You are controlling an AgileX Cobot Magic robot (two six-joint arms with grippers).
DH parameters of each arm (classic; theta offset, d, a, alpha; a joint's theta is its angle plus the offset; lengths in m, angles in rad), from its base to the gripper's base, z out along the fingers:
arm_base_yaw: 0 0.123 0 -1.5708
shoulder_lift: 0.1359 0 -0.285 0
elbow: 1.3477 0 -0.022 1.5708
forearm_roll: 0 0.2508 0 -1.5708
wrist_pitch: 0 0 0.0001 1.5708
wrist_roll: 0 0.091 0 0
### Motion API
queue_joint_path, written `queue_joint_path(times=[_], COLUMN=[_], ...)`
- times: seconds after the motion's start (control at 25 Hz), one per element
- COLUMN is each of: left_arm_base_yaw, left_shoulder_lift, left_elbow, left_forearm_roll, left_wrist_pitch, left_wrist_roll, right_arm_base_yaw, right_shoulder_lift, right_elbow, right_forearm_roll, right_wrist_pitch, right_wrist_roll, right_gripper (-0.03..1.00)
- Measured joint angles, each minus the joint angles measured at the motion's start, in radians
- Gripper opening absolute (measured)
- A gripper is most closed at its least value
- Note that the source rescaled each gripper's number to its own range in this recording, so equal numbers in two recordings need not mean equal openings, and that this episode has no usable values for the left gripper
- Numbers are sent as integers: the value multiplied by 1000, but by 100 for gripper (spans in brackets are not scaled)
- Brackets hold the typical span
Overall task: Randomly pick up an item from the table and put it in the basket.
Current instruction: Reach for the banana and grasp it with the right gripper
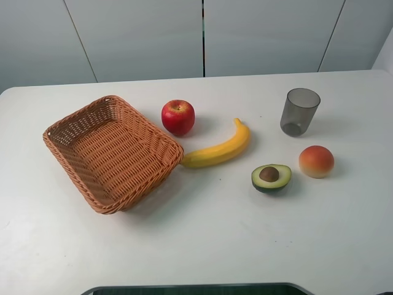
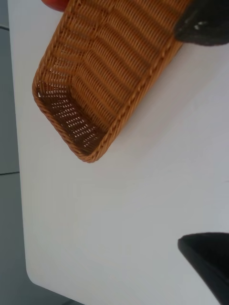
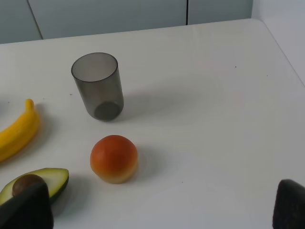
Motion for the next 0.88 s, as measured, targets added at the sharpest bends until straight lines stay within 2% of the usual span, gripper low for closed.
queue_joint_path(times=[0.88], left_arm_base_yaw=[0], left_shoulder_lift=[0], left_elbow=[0], left_forearm_roll=[0], left_wrist_pitch=[0], left_wrist_roll=[0], right_arm_base_yaw=[0], right_shoulder_lift=[0], right_elbow=[0], right_forearm_roll=[0], right_wrist_pitch=[0], right_wrist_roll=[0], right_gripper=[100])
